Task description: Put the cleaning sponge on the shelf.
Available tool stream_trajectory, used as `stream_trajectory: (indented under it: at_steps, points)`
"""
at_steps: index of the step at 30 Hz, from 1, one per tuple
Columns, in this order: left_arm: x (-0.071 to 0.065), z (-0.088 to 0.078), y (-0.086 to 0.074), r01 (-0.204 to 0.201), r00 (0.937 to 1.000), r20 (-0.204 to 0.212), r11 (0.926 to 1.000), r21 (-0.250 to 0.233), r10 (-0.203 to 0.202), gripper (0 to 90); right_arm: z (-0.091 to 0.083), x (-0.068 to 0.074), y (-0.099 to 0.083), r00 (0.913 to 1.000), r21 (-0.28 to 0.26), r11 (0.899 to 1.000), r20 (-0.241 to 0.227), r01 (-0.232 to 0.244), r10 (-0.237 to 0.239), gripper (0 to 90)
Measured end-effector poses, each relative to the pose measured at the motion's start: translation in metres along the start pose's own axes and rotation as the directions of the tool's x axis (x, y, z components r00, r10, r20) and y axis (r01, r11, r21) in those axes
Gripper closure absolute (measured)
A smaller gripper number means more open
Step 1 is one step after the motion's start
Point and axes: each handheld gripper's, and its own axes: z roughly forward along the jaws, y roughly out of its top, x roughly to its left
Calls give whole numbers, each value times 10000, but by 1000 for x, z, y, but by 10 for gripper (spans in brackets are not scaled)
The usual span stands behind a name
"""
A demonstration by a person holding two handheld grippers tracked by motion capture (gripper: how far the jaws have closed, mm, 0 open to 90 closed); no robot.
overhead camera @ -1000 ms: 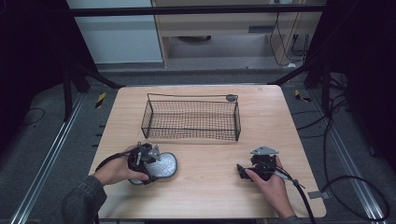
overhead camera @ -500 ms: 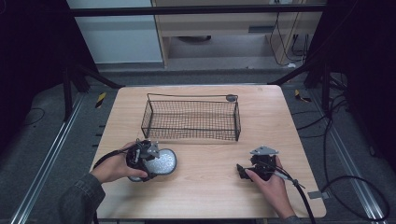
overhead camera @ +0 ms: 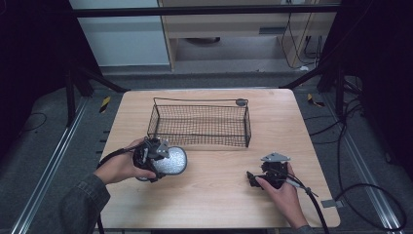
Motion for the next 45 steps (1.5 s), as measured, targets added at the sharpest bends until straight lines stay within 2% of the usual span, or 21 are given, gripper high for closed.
stream_trajectory:
  at_steps: [10,13,17,31,45]
  points:
    - [18,-30,14,-21,9977,-681,9997,-252,4,123,0,0,0,10000,-3,10000,10,5,-5,4]
    - [24,-38,18,-211,9961,-863,9998,-53,206,123,0,0,0,10000,-5,10000,14,3,-3,4]
    - [33,-47,22,-183,9940,-1082,9998,-76,174,123,0,0,0,10000,3,10000,10,-9,9,4]
    - [54,-64,36,-303,9848,-1715,9995,-104,281,123,0,0,0,10000,-11,10000,14,-9,9,4]
    - [71,-67,48,-333,9813,-1898,9994,-65,315,123,0,0,0,10000,-8,10000,15,-12,12,4]
